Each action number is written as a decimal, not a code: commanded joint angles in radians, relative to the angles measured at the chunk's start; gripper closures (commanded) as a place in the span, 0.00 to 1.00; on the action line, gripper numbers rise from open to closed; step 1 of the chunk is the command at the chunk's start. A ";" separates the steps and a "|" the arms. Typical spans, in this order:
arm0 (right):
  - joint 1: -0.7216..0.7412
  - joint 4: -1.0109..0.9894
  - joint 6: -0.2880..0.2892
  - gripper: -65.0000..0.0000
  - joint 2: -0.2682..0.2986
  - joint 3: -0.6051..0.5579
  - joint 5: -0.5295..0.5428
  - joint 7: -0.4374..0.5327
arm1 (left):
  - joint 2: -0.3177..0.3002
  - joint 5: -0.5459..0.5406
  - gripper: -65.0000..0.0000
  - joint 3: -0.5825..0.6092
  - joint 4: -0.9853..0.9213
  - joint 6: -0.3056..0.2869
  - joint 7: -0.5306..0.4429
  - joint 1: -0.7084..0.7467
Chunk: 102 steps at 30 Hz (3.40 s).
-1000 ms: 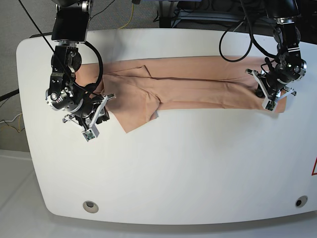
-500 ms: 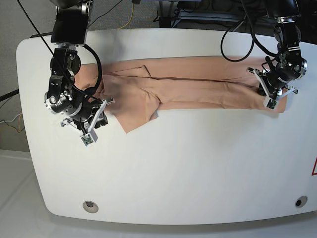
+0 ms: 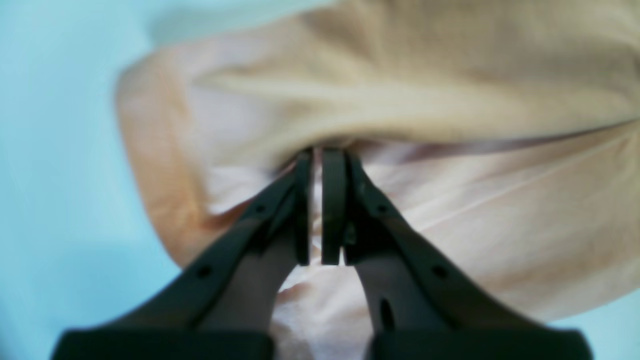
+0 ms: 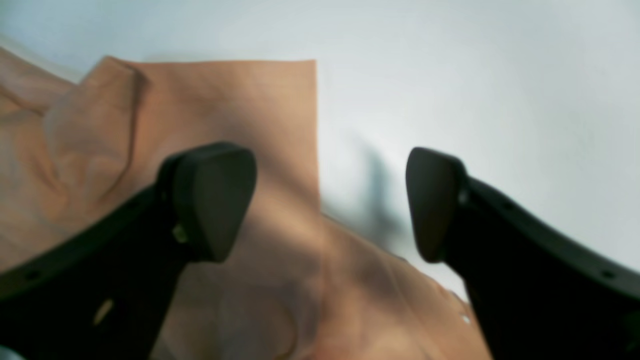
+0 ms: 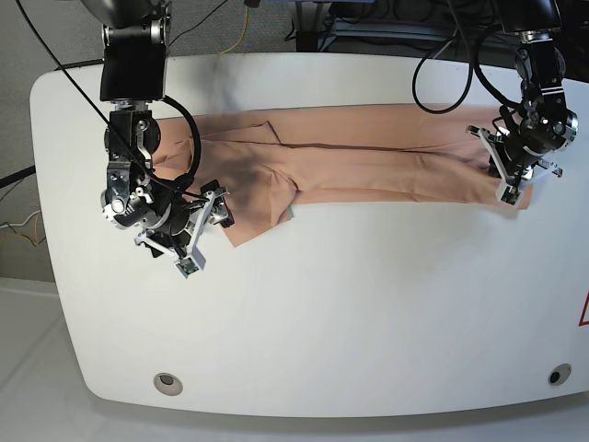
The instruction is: Fold the T-shirt properly
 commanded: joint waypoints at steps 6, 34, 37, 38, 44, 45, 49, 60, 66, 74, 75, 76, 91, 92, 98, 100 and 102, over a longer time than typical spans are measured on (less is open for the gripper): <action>0.035 -0.027 0.000 0.34 0.008 0.003 0.006 0.064 | -0.010 0.027 0.97 -0.005 0.022 0.004 -0.008 -0.010; 0.112 -0.344 0.000 0.34 -0.017 0.001 0.006 0.239 | -0.010 0.027 0.97 -0.005 0.022 0.004 -0.008 0.012; 0.110 -0.344 0.000 0.34 -0.029 0.000 0.006 0.239 | -0.010 0.027 0.97 -0.005 0.022 0.004 -0.008 0.012; 0.108 -0.344 0.000 0.34 -0.035 0.000 0.006 0.239 | -0.010 0.027 0.97 -0.005 0.022 0.004 -0.008 0.012; 0.104 -0.344 0.000 0.34 -0.047 0.000 0.006 0.239 | -0.010 0.027 0.97 -0.005 0.022 0.004 -0.008 0.012; 0.101 -0.344 0.000 0.34 -0.047 -0.005 0.006 0.239 | -0.010 0.027 0.97 -0.005 0.022 0.004 -0.008 0.012; 0.090 -0.340 -0.001 0.34 -0.047 -0.066 0.006 0.239 | -0.010 0.027 0.97 -0.005 0.020 0.004 -0.010 0.012; 0.067 -0.314 -0.006 0.35 -0.047 -0.092 0.006 0.239 | -0.010 0.027 0.97 -0.005 0.017 0.004 -0.011 0.010; 0.064 -0.314 -0.001 0.35 -0.047 -0.092 0.006 0.239 | -0.010 0.027 0.97 -0.005 0.017 0.004 -0.011 0.010; 0.064 -0.314 -0.003 0.60 -0.047 -0.092 0.006 0.239 | -0.010 0.027 0.97 -0.005 0.017 0.004 -0.011 0.010; 0.066 -0.314 -0.004 0.65 -0.047 -0.092 0.006 0.239 | -0.010 0.027 0.97 -0.005 0.017 0.004 -0.011 0.010; 0.067 -0.314 -0.006 0.72 -0.047 -0.092 0.006 0.239 | -0.010 0.027 0.97 -0.005 0.017 0.004 -0.011 0.010; 0.084 -0.315 -0.008 1.00 -0.047 -0.092 0.006 0.239 | -0.010 0.027 0.97 -0.005 0.017 0.004 -0.011 0.010; 0.085 -0.315 -0.008 1.00 -0.047 -0.092 0.006 0.238 | -0.010 0.027 0.97 -0.005 0.017 0.004 -0.011 0.010; 0.098 -0.301 -0.008 1.00 -0.044 -0.092 0.006 0.233 | -0.010 0.027 0.97 -0.003 0.017 0.004 -0.011 0.010; 0.099 -0.298 -0.008 1.00 -0.044 -0.092 0.008 0.233 | -0.010 0.027 0.97 -0.003 0.017 0.004 -0.011 0.010; 0.101 -0.288 -0.008 1.00 -0.043 -0.092 0.009 0.225 | -0.010 0.027 0.97 -0.003 0.017 0.004 -0.011 0.010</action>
